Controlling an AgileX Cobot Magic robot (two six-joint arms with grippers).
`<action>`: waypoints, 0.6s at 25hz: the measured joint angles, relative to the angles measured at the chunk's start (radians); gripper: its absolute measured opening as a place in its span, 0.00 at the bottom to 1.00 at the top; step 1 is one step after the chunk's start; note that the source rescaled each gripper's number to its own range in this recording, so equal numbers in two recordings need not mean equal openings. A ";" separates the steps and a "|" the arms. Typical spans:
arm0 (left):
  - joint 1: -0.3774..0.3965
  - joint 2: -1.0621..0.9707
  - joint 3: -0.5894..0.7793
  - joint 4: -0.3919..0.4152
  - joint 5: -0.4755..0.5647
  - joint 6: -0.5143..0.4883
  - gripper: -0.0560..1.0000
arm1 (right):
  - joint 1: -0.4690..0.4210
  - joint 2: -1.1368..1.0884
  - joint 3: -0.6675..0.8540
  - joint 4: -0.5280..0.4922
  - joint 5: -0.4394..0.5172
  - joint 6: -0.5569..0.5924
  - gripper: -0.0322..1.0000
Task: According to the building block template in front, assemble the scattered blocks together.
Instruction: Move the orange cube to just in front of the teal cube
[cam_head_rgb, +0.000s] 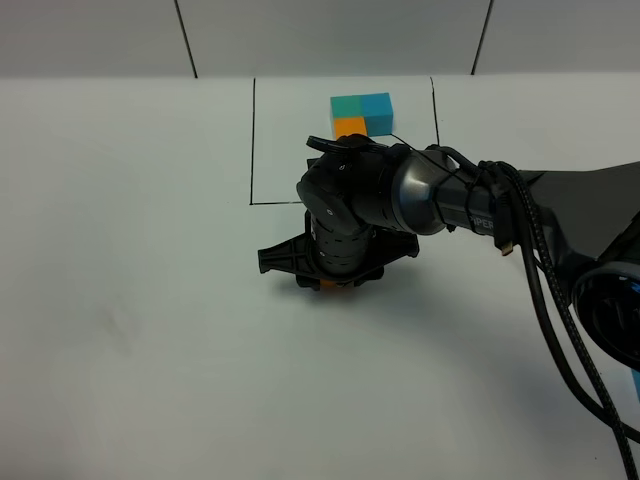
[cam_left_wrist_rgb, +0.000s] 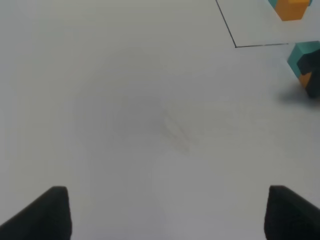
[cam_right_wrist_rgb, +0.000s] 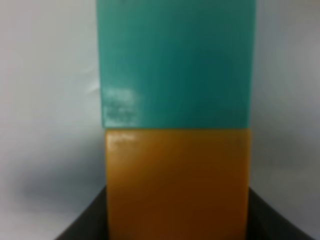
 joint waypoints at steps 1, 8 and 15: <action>0.000 0.000 0.000 0.000 0.000 0.000 0.74 | 0.000 0.000 0.000 0.000 0.000 0.000 0.03; 0.000 0.000 0.000 0.000 0.000 0.000 0.74 | -0.001 0.000 0.000 0.014 -0.005 0.012 0.03; 0.000 0.000 0.000 0.000 0.000 0.000 0.74 | -0.001 0.000 0.000 0.016 -0.008 0.034 0.03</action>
